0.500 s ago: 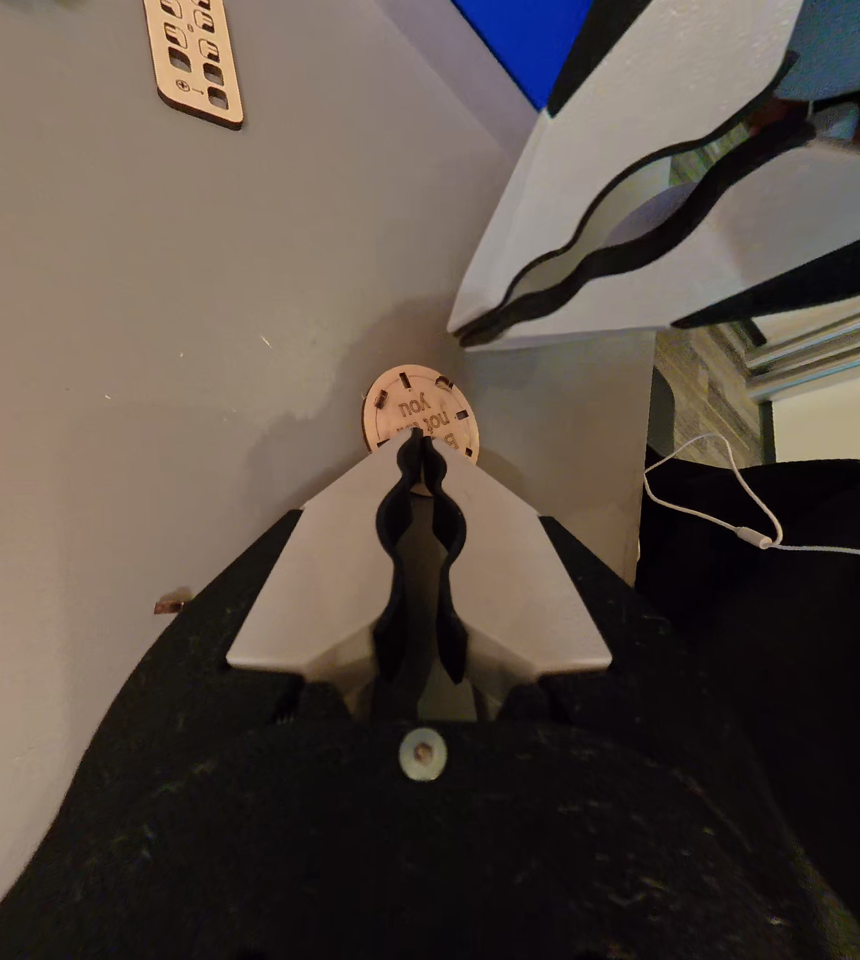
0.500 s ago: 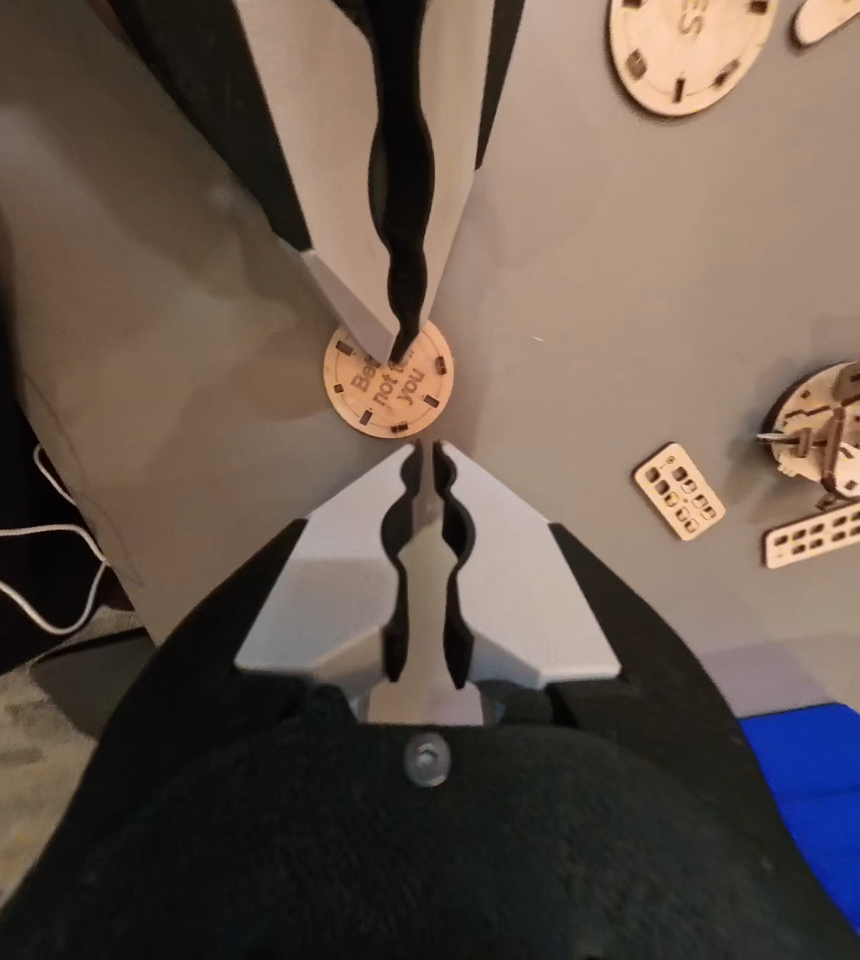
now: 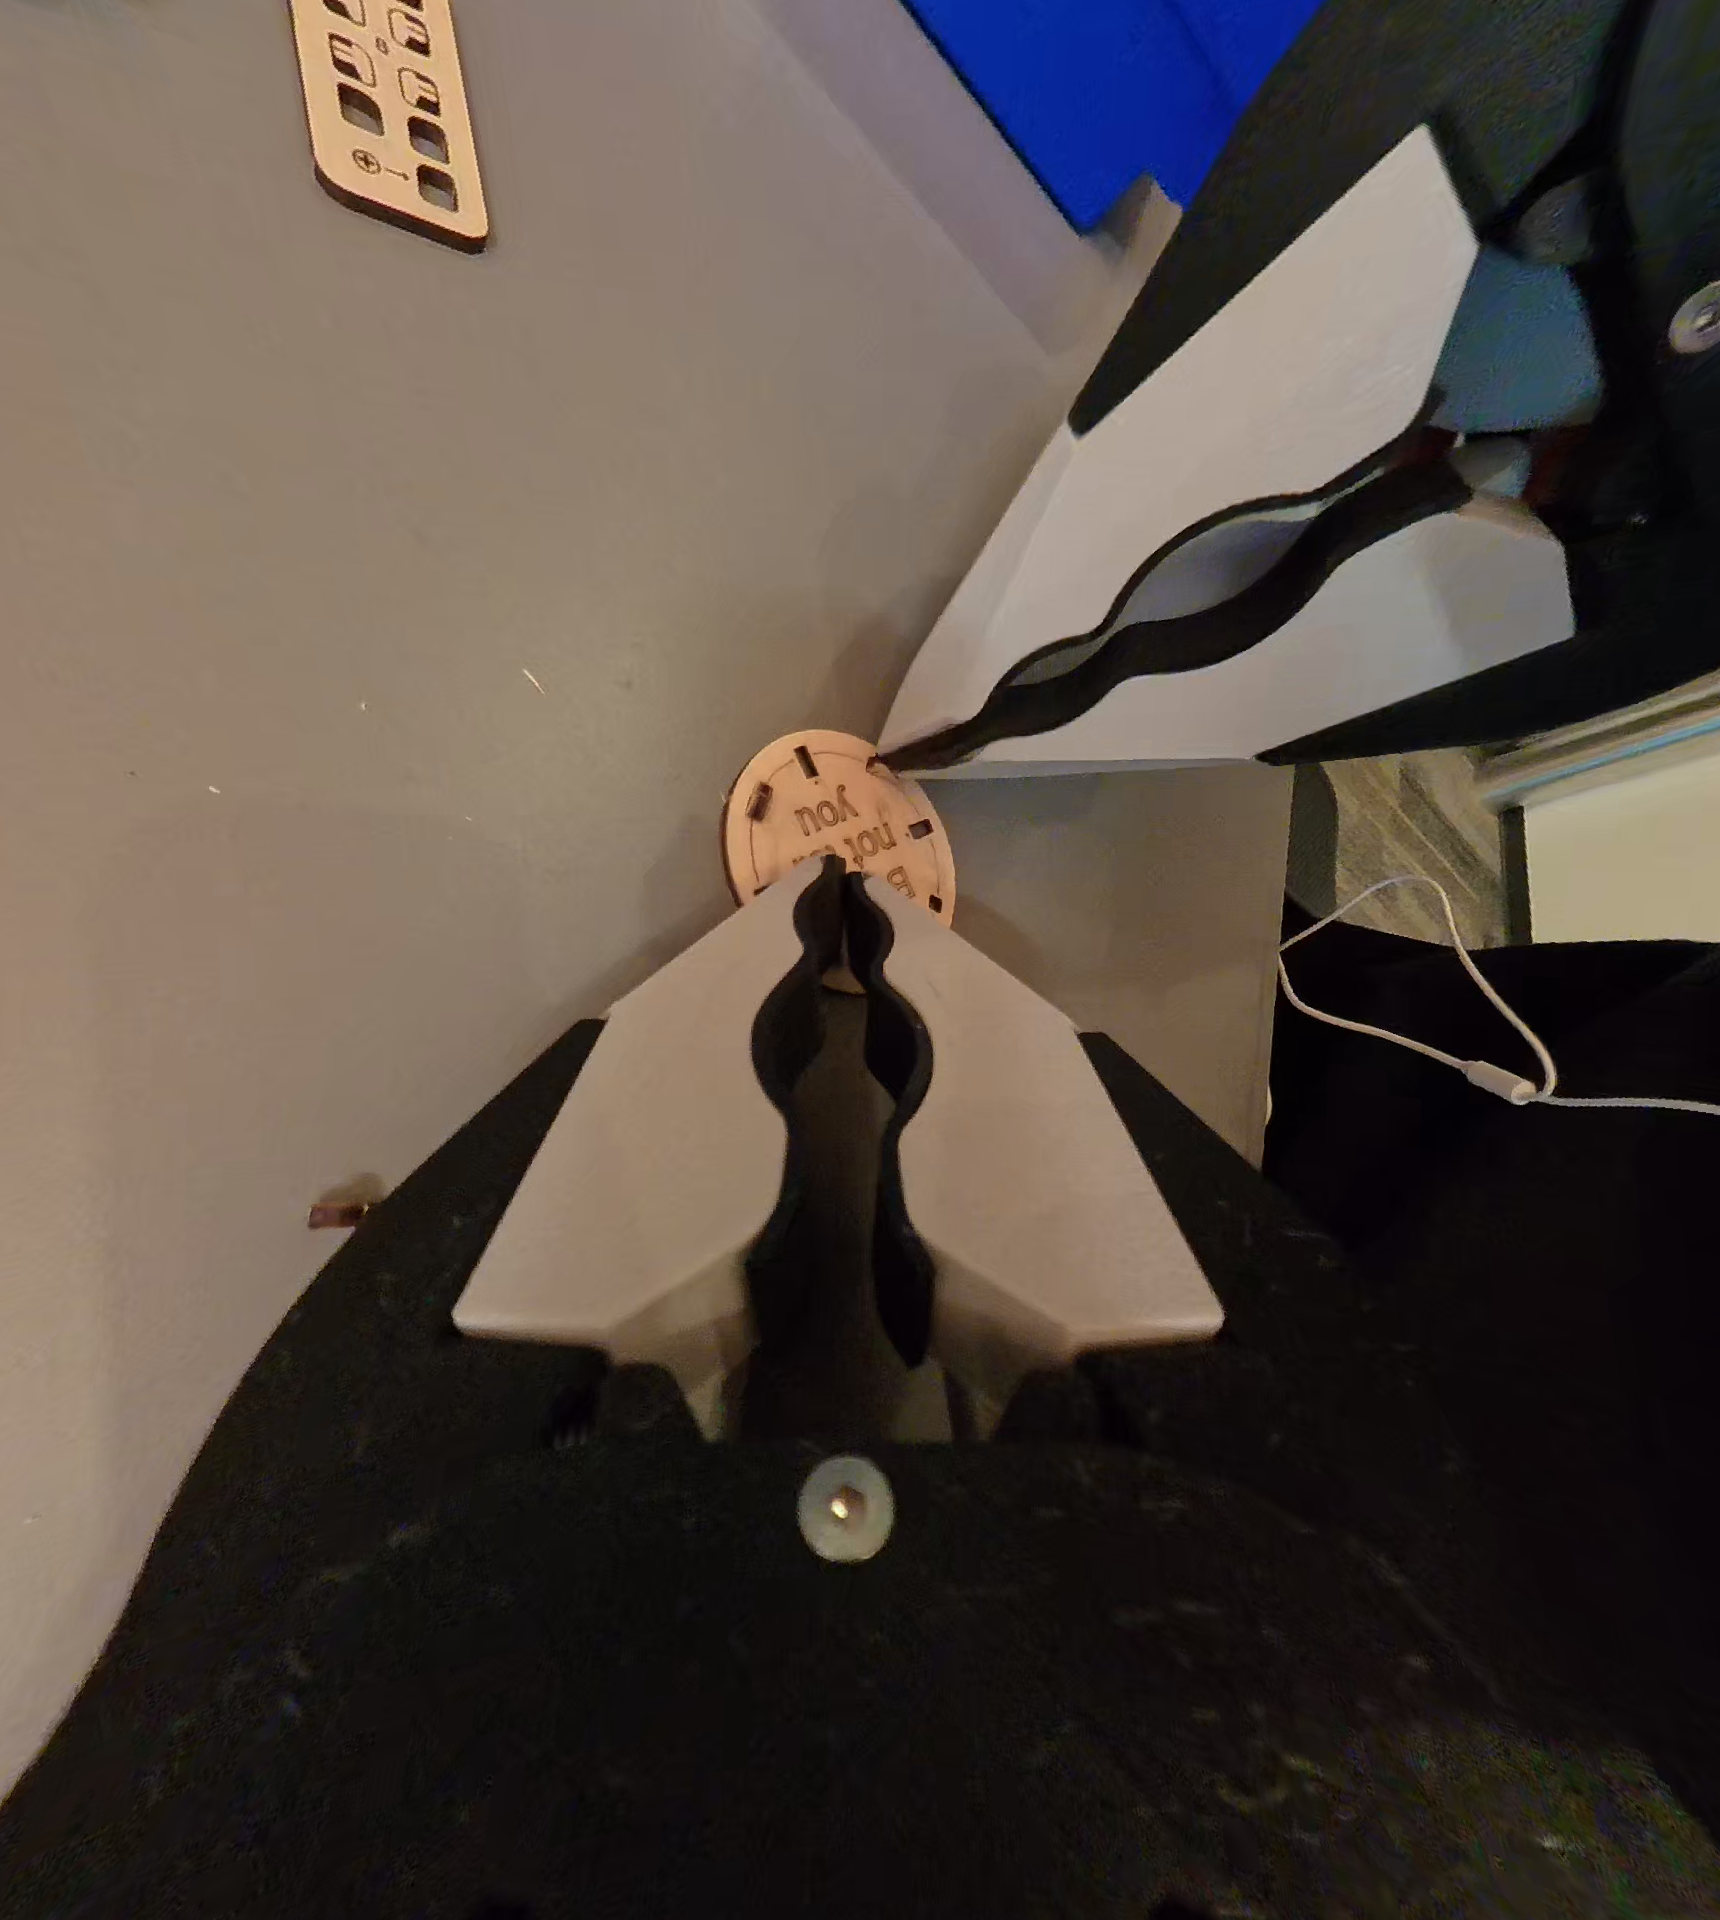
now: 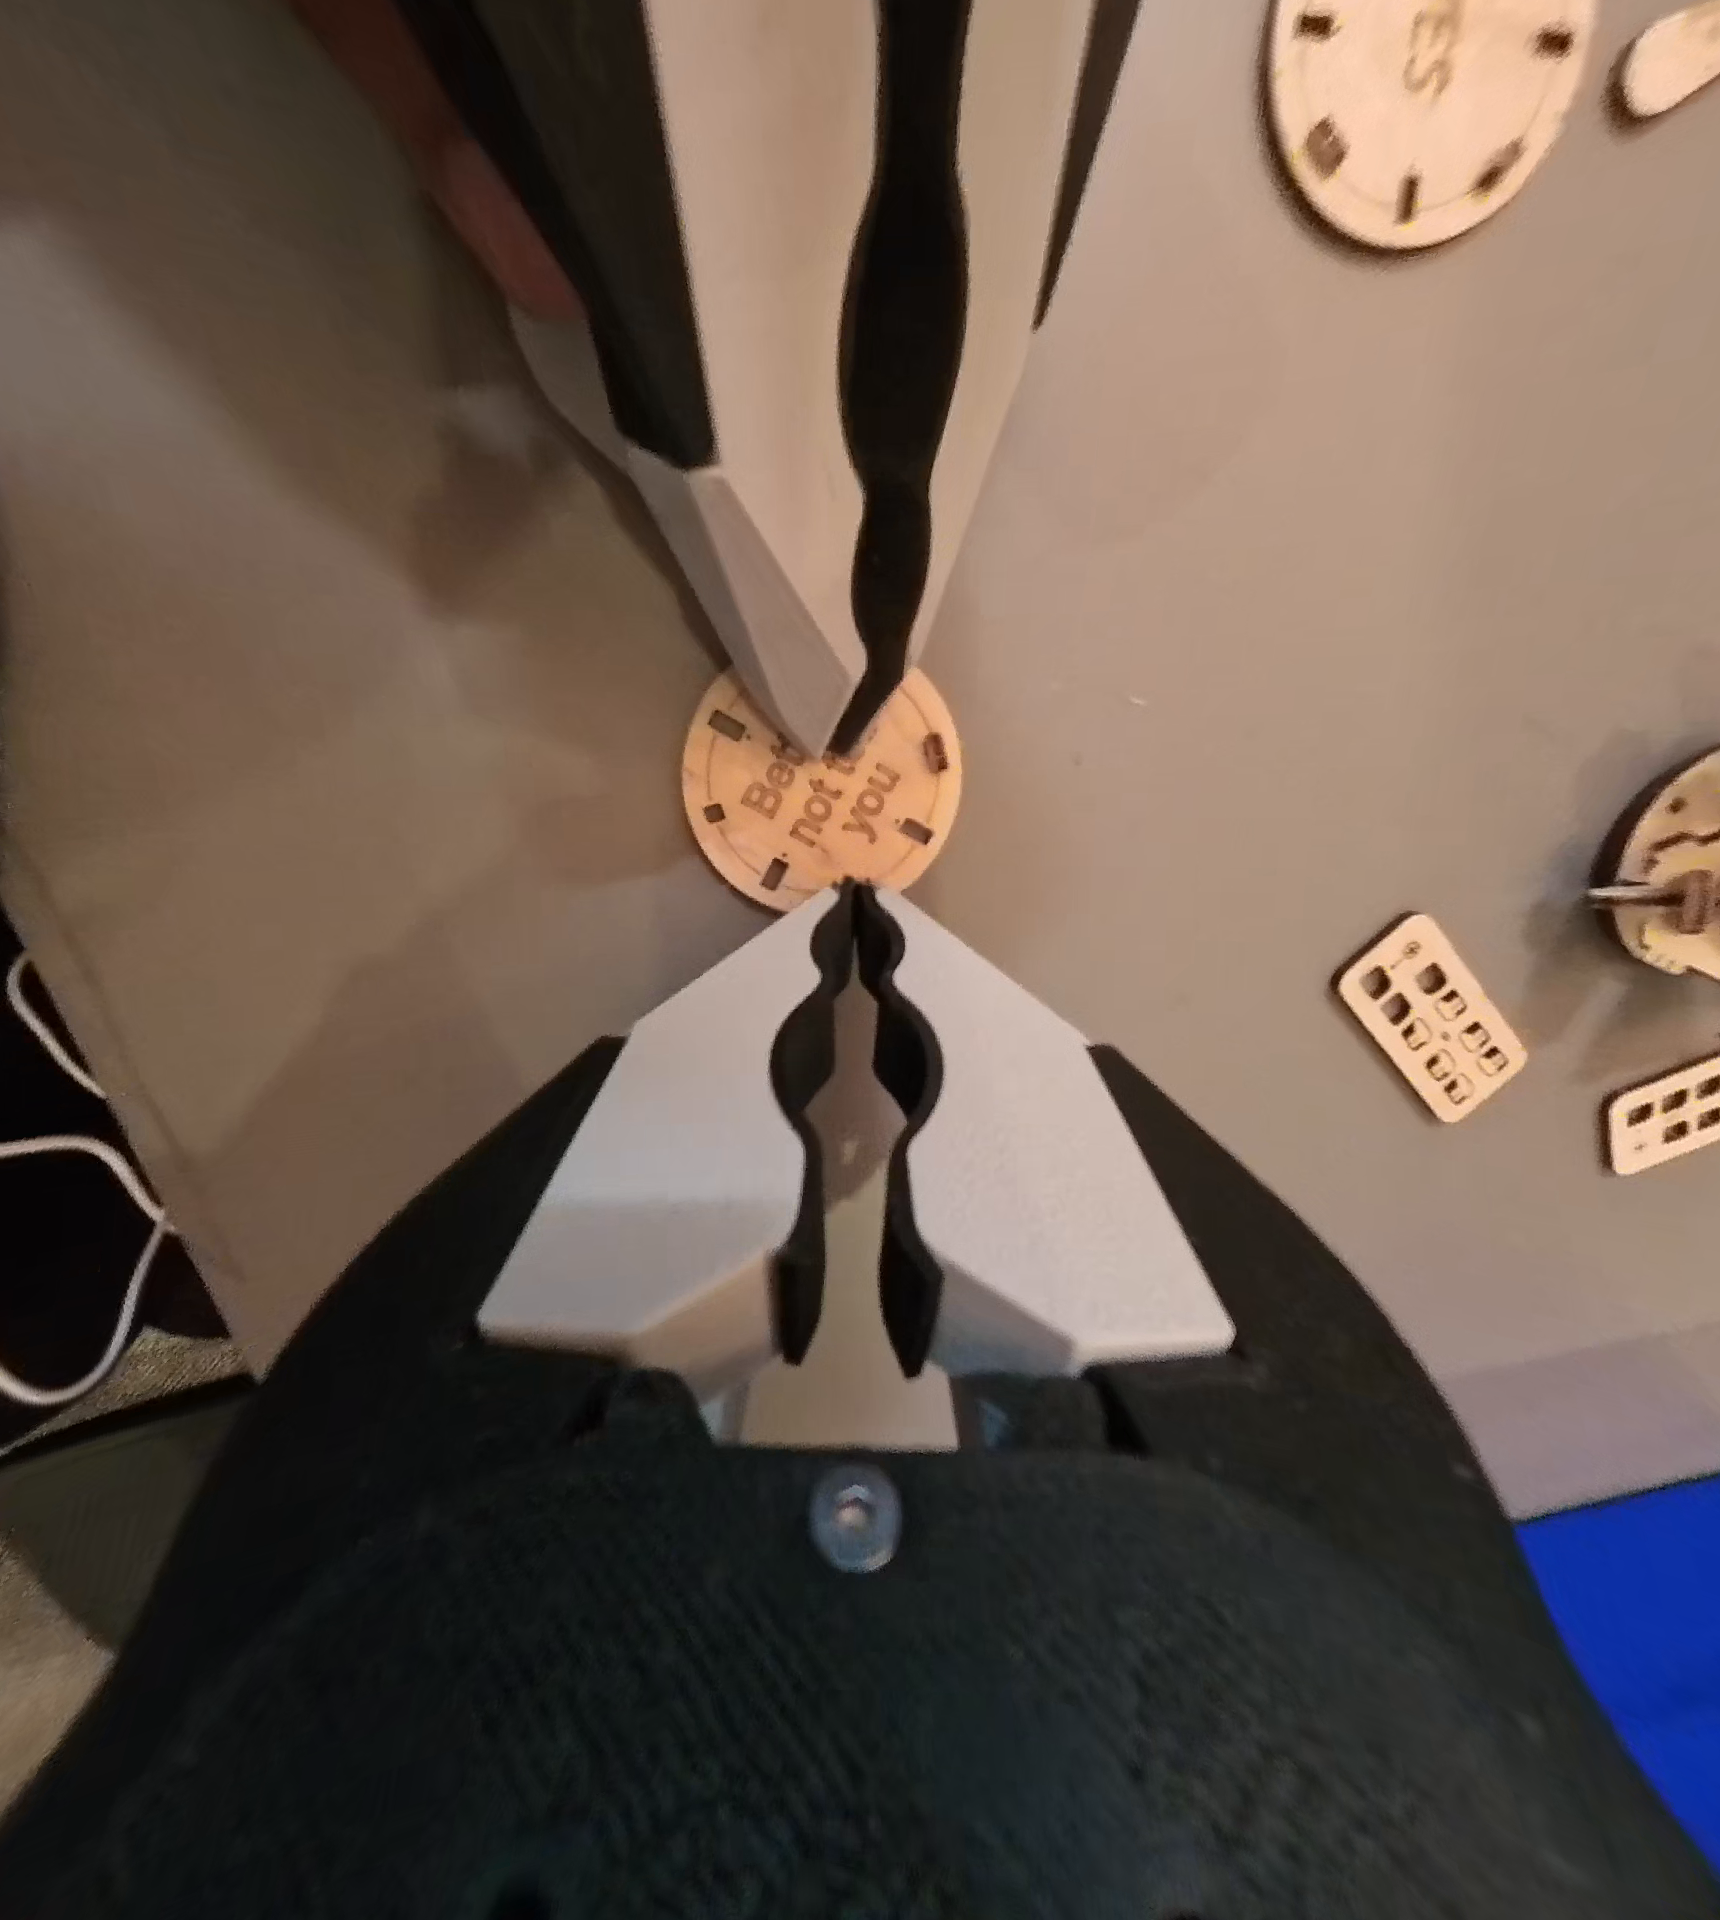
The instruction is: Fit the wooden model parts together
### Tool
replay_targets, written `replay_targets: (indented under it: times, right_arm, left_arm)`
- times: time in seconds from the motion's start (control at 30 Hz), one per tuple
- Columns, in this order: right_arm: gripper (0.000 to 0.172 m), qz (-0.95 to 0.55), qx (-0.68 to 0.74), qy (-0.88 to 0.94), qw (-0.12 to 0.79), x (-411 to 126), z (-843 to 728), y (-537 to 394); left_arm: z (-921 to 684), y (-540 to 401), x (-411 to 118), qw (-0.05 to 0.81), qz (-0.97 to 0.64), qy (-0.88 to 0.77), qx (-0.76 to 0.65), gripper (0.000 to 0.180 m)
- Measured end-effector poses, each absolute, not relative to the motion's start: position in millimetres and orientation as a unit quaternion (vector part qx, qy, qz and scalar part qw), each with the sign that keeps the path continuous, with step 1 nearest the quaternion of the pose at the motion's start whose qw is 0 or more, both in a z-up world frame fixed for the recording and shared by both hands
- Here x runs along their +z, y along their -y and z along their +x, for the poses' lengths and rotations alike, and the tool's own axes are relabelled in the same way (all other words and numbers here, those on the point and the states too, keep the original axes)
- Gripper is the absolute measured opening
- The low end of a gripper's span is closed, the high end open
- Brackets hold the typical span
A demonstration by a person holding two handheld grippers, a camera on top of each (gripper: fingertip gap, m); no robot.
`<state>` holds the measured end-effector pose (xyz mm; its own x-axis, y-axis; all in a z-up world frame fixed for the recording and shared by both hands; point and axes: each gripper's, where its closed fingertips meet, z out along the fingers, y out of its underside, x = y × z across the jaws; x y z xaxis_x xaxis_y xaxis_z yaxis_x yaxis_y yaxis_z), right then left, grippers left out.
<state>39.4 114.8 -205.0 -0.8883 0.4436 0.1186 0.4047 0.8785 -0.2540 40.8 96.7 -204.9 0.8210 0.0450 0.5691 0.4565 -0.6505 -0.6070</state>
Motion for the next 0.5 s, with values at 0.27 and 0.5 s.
replay_targets:
  times: [0.27,0.5]
  right_arm:
    - [0.0,-0.226,0.127,0.962,0.09,-197,38,-110]
    - [0.0,-0.231,0.125,0.959,0.11,-198,31,-116]
  left_arm:
    - [41,-97,-205,0.393,-0.871,0.142,-0.258,0.0]
    - [41,-97,-205,0.393,-0.87,0.144,-0.262,0.0]
